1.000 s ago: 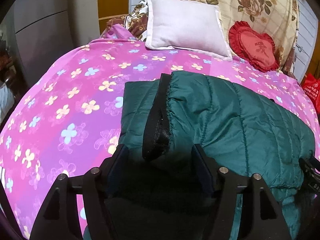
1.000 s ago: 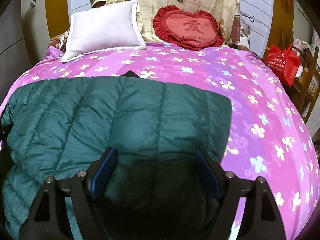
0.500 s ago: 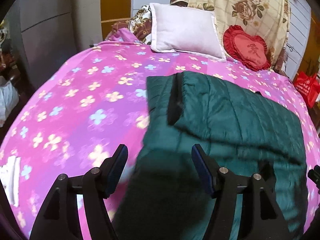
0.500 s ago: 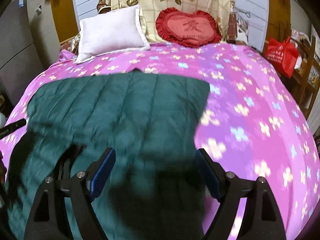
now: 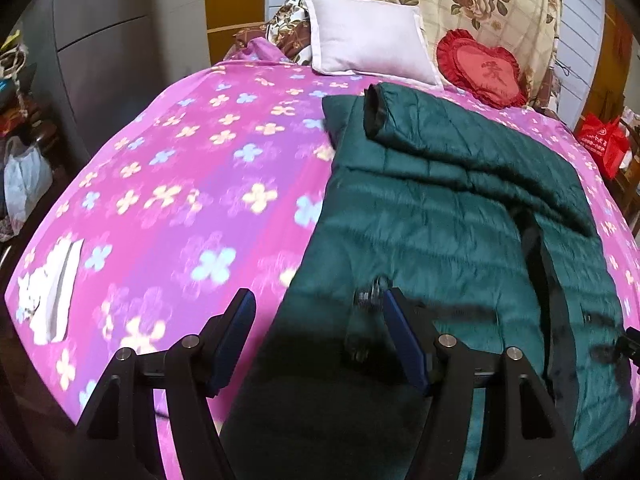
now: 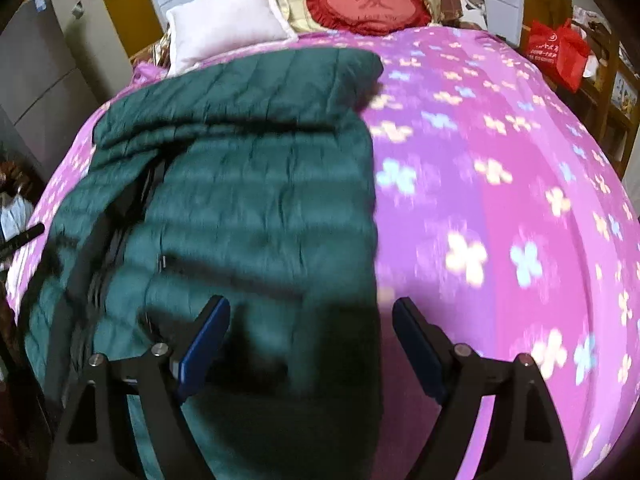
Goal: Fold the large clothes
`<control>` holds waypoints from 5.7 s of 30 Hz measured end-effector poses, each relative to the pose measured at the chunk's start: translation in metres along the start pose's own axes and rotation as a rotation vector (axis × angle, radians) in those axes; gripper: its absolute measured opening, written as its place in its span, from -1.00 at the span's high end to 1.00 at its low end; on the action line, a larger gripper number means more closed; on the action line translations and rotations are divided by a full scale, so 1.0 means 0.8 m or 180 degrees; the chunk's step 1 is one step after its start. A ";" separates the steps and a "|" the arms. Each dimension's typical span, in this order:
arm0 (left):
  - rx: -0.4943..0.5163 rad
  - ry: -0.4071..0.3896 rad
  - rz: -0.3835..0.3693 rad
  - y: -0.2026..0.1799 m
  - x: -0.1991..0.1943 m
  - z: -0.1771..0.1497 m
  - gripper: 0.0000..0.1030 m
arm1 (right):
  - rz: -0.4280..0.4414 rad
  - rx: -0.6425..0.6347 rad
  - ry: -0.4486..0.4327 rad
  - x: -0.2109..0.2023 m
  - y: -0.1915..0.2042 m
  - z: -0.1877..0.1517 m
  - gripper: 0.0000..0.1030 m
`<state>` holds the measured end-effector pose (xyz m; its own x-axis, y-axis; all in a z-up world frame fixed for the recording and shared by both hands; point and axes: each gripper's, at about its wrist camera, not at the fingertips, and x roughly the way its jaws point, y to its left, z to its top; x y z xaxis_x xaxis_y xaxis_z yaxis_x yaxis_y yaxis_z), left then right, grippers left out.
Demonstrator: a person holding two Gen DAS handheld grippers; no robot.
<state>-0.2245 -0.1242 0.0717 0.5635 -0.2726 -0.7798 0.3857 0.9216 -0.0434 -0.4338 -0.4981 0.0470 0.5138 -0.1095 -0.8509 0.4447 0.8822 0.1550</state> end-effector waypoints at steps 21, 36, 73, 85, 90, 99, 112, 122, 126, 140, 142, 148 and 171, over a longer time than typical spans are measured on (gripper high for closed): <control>-0.0102 0.0090 -0.0050 0.030 -0.019 -0.040 0.07 | 0.0122 -0.0022 0.0130 -0.016 -0.016 -0.054 -0.75; -0.0381 0.0385 -0.0445 0.061 -0.007 -0.068 0.07 | 0.0539 -0.0129 0.0104 -0.012 -0.001 -0.070 -0.81; -0.0492 0.0511 -0.0598 0.084 0.004 -0.077 0.00 | 0.0592 -0.0272 0.0135 -0.012 0.008 -0.072 -0.90; -0.0399 0.0459 -0.0523 0.077 0.002 -0.083 -0.04 | 0.0589 -0.0306 0.0147 -0.011 0.010 -0.072 -0.94; -0.0396 0.0474 -0.0532 0.077 0.001 -0.083 -0.05 | 0.0588 -0.0309 0.0146 -0.011 0.011 -0.072 -0.95; -0.0455 0.0504 -0.0601 0.085 -0.001 -0.086 -0.05 | 0.0600 -0.0311 0.0126 -0.011 0.012 -0.073 -0.96; 0.0028 0.0233 -0.0810 0.044 -0.048 -0.072 1.00 | 0.0958 -0.0348 -0.0114 -0.029 0.009 -0.071 0.31; -0.0247 -0.0316 -0.1146 0.039 -0.098 0.033 1.00 | 0.1472 -0.0152 -0.0809 -0.101 -0.015 0.007 0.48; -0.0318 -0.0476 -0.1135 0.023 -0.087 0.096 1.00 | 0.1372 0.0014 -0.0993 -0.107 -0.023 0.059 0.48; -0.0858 -0.0333 -0.0663 -0.016 0.127 0.274 0.97 | 0.1169 0.1224 -0.0967 0.042 -0.098 0.279 0.47; -0.0845 -0.0178 -0.0716 -0.013 0.150 0.277 0.86 | 0.1017 0.1357 -0.0726 0.098 -0.106 0.295 0.38; -0.0924 -0.0571 -0.0887 0.025 0.101 0.278 0.09 | 0.1185 0.1498 -0.0621 0.137 -0.121 0.303 -0.07; -0.0313 -0.0225 -0.0416 -0.083 0.186 0.242 0.04 | 0.0347 -0.0187 -0.0911 0.120 0.066 0.372 -0.72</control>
<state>-0.0245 -0.2798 0.0795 0.5647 -0.4073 -0.7178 0.3877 0.8987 -0.2050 -0.1426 -0.5988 0.1231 0.7455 -0.1298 -0.6537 0.3367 0.9198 0.2013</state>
